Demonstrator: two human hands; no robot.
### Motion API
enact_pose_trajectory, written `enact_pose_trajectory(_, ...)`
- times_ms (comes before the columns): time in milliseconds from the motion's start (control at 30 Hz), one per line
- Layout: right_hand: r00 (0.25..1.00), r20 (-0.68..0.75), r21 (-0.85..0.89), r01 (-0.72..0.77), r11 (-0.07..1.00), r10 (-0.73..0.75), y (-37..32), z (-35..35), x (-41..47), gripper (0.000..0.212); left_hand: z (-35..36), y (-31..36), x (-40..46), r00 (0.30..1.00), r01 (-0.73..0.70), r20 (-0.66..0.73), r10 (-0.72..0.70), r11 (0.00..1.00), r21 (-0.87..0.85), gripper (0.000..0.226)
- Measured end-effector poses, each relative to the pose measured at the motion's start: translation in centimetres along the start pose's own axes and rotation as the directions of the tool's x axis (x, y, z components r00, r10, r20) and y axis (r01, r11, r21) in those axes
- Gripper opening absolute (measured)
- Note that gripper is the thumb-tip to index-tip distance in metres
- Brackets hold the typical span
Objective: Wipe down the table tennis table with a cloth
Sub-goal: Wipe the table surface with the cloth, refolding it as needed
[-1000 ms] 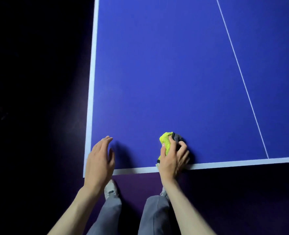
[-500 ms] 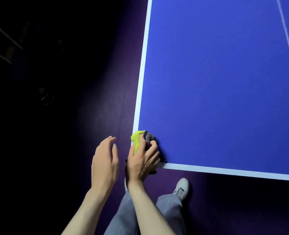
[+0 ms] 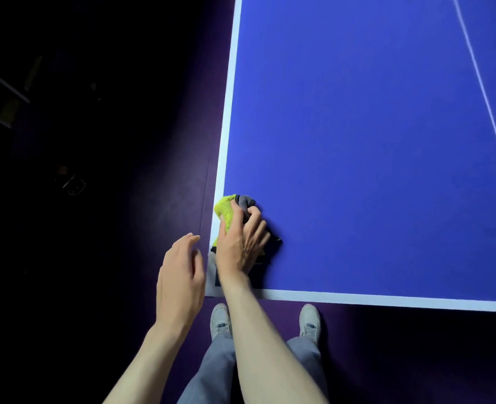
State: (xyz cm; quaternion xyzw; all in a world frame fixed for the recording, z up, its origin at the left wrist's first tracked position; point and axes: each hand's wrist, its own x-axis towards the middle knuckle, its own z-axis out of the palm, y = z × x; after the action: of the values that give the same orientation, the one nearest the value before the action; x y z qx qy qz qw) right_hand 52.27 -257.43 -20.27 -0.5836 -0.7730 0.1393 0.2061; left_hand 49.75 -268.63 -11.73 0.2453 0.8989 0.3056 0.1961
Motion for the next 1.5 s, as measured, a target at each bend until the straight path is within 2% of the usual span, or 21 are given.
enact_pose_trajectory(133, 1.0, -0.027, -0.02, -0.003, 1.0, 0.003, 3.5, -1.8, 2.2, 0.041, 2.0, 2.5, 0.9, 1.0, -0.022, 0.021, 0.021, 1.0, 0.019, 0.033)
enact_pose_trajectory(300, 0.997, -0.083, -0.076, -0.012, 0.997, 0.005, 12.3, -5.3, 7.2, 0.049, 6.1, 7.0, 0.9, 0.996, -0.045, 0.078, 0.041, 0.998, 0.051, 0.048)
enact_pose_trajectory(500, 0.988, -0.151, -0.142, -0.035, 0.989, 0.013, 24.7, -10.3, 13.8, 0.045, 12.9, 14.1, 0.2, 0.988, -0.099, 0.124, 0.09, 0.993, 0.068, 0.044)
enact_pose_trajectory(933, 0.964, -0.218, -0.276, -0.208, 0.938, 0.15, 49.0, -21.7, 24.5, 0.043, 27.6, 27.8, -1.9, 0.929, -0.301, 0.264, 0.258, 0.943, 0.141, 0.036)
enact_pose_trajectory(1100, 0.972, -0.183, -0.248, -0.191, 0.95, 0.147, 53.2, -22.8, 28.2, 0.048, 30.4, 29.1, -2.4, 0.918, -0.358, 0.261, 0.3, 0.908, 0.217, 0.038)
enact_pose_trajectory(1200, 0.969, -0.173, -0.177, -0.209, 0.962, 0.178, 53.9, -22.8, 30.4, 0.042, 31.3, 29.5, -2.6, 0.918, -0.371, 0.235, 0.319, 0.899, 0.231, 0.037)
enact_pose_trajectory(1333, 0.977, -0.157, -0.139, -0.169, 0.976, 0.146, 54.2, -22.3, 32.6, 0.038, 32.1, 30.2, -2.6, 0.924, -0.362, 0.219, 0.314, 0.901, 0.238, 0.036)
enact_pose_trajectory(1500, 0.97, -0.177, -0.106, -0.189, 0.976, 0.168, 52.1, -20.5, 33.5, 0.04, 31.5, 30.2, -2.0, 0.935, -0.301, 0.234, 0.267, 0.945, 0.126, 0.033)
